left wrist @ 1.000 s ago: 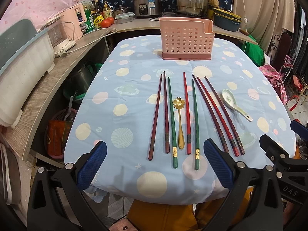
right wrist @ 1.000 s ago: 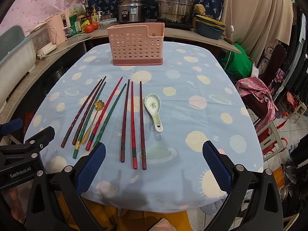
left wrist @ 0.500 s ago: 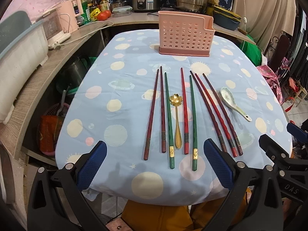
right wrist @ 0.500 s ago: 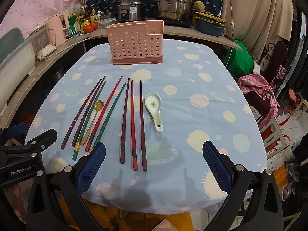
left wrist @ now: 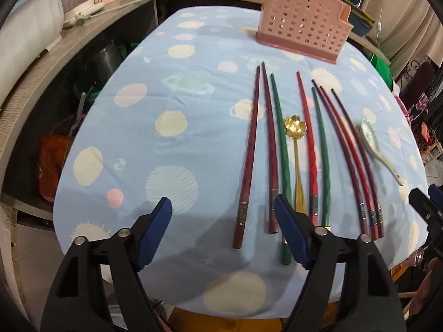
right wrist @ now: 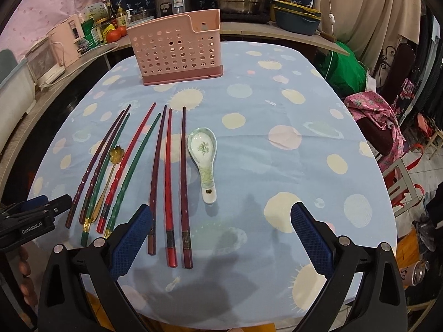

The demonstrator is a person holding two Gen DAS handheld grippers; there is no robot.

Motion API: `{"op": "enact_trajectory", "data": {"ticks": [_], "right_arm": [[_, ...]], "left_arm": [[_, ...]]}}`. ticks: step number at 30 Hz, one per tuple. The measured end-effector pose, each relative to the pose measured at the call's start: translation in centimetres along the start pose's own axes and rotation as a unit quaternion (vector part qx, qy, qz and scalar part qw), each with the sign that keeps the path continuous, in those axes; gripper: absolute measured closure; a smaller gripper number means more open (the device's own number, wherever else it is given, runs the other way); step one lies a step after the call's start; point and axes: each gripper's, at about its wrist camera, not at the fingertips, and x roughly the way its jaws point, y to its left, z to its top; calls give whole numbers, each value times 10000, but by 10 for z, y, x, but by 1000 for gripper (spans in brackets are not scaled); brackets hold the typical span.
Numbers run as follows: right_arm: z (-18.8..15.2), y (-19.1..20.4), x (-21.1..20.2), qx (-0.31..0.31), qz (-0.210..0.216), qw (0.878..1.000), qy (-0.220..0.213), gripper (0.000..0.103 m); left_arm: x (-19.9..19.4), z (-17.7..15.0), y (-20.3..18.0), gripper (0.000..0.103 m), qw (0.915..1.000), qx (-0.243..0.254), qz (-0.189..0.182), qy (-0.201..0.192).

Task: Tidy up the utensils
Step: 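Grasp a dark red chopstick with the left tool while the right tool grasps the white ceramic spoon, then lift and carry the chopstick and spoon into the pink holder with both tools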

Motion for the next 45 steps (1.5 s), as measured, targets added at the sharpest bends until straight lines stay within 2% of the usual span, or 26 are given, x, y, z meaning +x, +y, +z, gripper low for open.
{"op": "enact_trajectory", "data": {"ticks": [7,10,12,15,22,26,28,33,41,45], "right_arm": [[7,-3,15,36,77,9999,97,20],[9,-2,21,20,144,9998,142,32],[11,-1,26,14,214,9996,172,38],[15,-1,35,54,310,9992,231,48],[25,-3,53,200,553,9977,348,69],[25,-6,59,330,724,9959,429,77],[24,-7,63,375,807,9948,488,86],[18,-8,69,432,958,9927,597,91],[11,-9,65,398,981,9929,550,92],[13,-14,48,426,956,9937,399,92]], "left_arm": [[11,-5,0,47,9998,95,55,162],[10,-6,0,61,9998,136,37,138],[8,-7,1,77,9998,130,-33,143],[7,-8,0,93,9996,125,-157,182],[6,-11,-5,94,9995,163,-198,190],[7,-10,-7,94,9995,175,-171,196],[7,-11,-7,94,9995,177,-168,195],[7,-11,-7,94,9996,184,-143,178],[5,-11,-7,95,9995,145,-222,177],[-9,-9,-7,96,9997,162,-204,-14]]}}
